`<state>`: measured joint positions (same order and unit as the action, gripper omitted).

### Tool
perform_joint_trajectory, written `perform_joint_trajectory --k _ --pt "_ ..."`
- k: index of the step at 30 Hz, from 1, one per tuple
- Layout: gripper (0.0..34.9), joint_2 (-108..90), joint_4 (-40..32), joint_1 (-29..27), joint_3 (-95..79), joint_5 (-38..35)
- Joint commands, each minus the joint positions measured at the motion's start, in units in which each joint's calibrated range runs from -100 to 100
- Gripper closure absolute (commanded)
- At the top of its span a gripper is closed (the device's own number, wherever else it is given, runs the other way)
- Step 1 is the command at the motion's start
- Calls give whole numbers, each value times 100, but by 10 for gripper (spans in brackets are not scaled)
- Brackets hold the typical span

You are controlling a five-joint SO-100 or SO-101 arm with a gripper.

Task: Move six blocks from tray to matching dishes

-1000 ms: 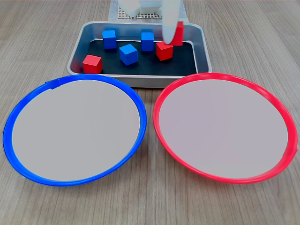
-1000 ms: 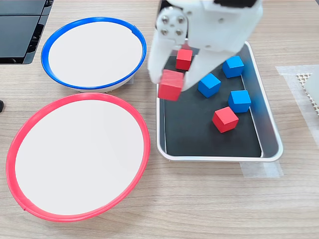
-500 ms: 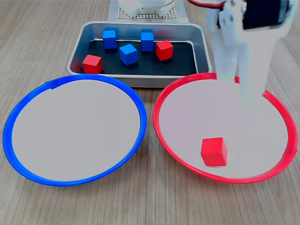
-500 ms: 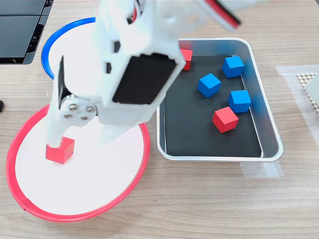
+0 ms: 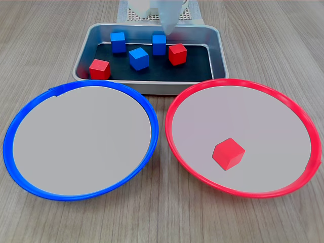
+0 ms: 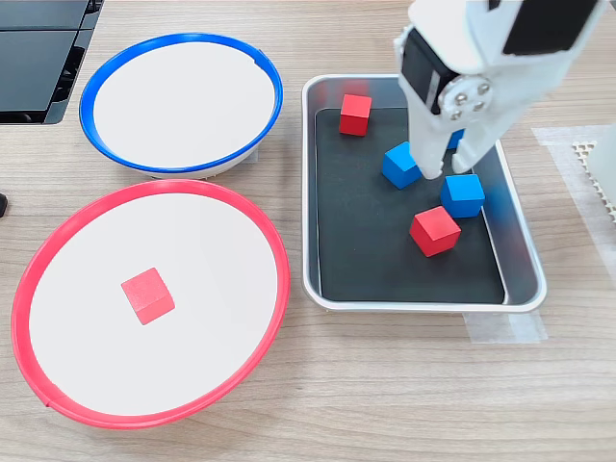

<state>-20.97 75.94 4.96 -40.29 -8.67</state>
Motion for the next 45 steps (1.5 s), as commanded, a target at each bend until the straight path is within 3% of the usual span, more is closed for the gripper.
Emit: perform_joint_trajectory --k 1,8,20,24,25,26,27,30,35,39,43,44,45 --pt "217 -312 -235 -152 -791 -234" --pt "197 -39 -483 281 -682 -59" --pt "213 703 -796 479 -491 5" --pt "241 942 -945 544 -427 10" --pt "274 993 -962 554 -400 10" --pt "331 1052 -978 563 -363 5" --pt "346 1087 -953 573 -309 0" --pt "348 1223 -375 591 374 20" --pt "348 1811 706 667 3232 400" --pt "348 2792 145 770 5299 762" --pt "347 3679 -549 883 6173 860" --pt "340 3858 -714 911 6264 845" --pt "301 3978 -862 949 6273 835"
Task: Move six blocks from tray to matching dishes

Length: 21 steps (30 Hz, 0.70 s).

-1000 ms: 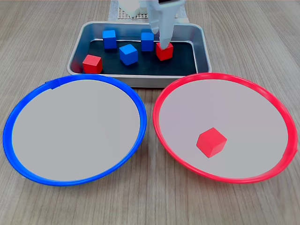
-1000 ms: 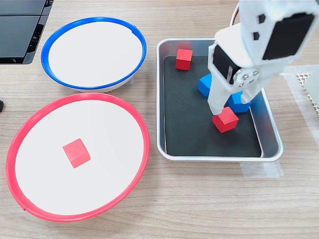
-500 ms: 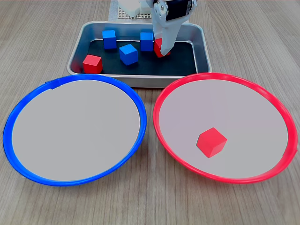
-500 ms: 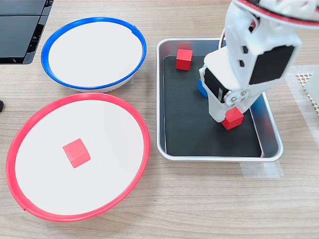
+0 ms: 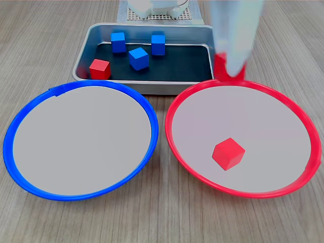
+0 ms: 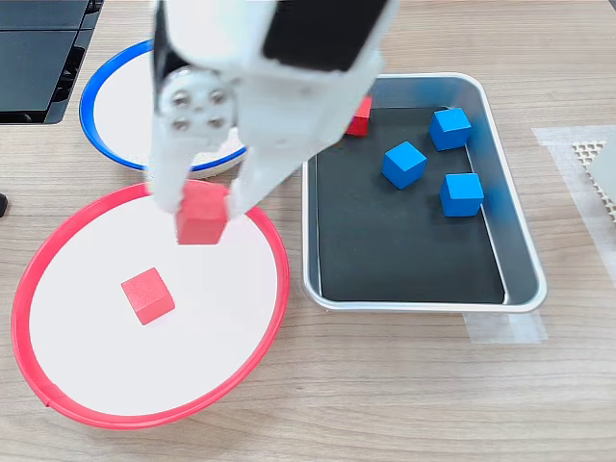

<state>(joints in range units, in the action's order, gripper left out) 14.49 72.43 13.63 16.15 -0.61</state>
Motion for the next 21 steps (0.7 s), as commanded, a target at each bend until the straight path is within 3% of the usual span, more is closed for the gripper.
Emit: perform_joint_trajectory --k 1,3,6,9,12,13,21 --pt "261 525 -660 110 629 10" --pt "201 602 -875 157 529 -54" --pt "176 457 -990 176 228 -132" --pt "226 -157 -834 129 -400 -244" --pt "330 -1104 -454 -78 -1356 -352" --pt "346 -1496 -297 -210 -1784 -396" --pt "346 -4097 446 -1970 -5898 -1206"
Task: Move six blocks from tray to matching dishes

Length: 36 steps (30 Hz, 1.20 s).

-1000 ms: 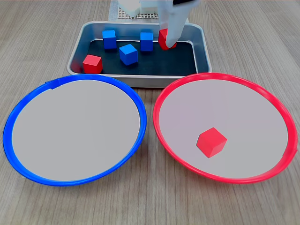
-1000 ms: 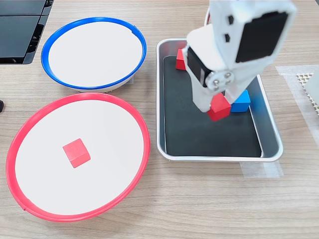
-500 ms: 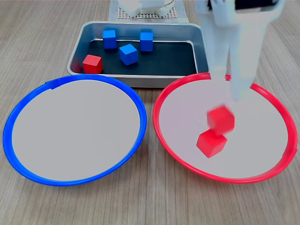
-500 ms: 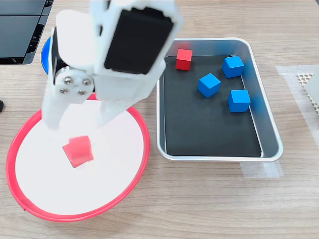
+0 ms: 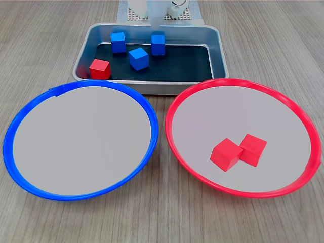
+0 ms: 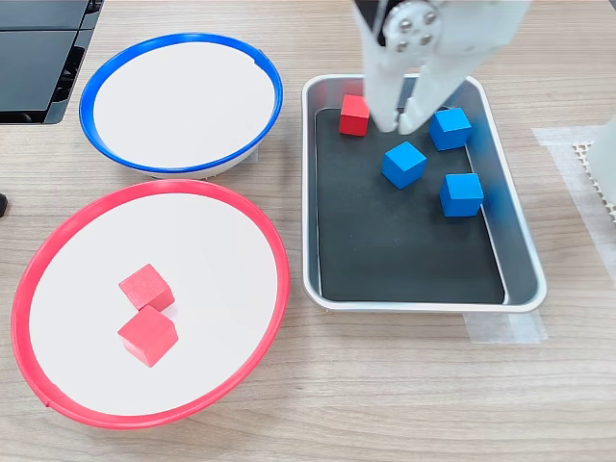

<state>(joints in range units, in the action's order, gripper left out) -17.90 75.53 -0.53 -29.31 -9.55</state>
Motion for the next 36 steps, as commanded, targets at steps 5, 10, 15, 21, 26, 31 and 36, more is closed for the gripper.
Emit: perform_joint_trajectory --k 5,10,15,21,26,31,36 --pt "287 -1353 78 -610 -2454 -479" --pt "225 -1463 53 -375 -2699 -508" --pt "210 -1327 152 -375 -2444 -542" --pt "227 -1148 705 -262 -1516 -1363" --pt "200 -1165 532 -243 -1452 -2545" --pt "197 -1097 12 -309 -1971 -3394" --pt "202 -1028 -277 -319 -2408 -3673"
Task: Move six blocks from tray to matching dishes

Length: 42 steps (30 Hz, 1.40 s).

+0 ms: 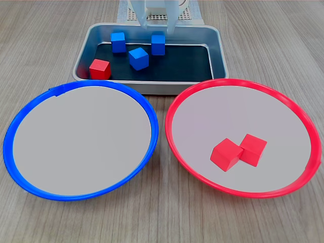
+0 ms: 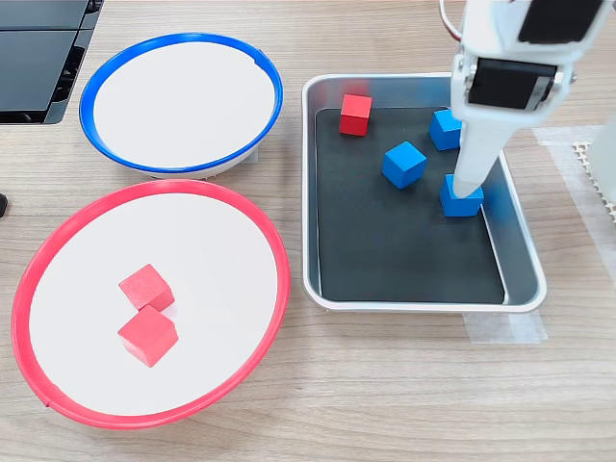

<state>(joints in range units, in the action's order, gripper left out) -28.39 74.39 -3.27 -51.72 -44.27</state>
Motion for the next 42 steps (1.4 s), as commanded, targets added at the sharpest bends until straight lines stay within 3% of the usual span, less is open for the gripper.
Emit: perform_joint_trajectory --k 1,13,16,18,20,22,25,27,32,34,39,40,42 --pt "199 37 -212 -44 -240 -215" --pt "221 626 -774 191 -467 -244" --pt "265 788 -881 257 -431 -259" --pt "346 830 -897 313 -331 -249" --pt "347 847 -501 360 88 -171" --pt "347 933 432 464 1090 137" --pt "348 1376 1711 633 3156 1074" --pt "348 1999 1942 549 4631 1866" --pt "349 3679 1001 -157 6624 2994" --pt "349 4455 126 -440 7225 3272" --pt "346 5257 -1104 -609 7535 3253" --pt "323 5299 -1277 -628 7498 3243" --pt "227 5282 -1566 -656 7298 3214"
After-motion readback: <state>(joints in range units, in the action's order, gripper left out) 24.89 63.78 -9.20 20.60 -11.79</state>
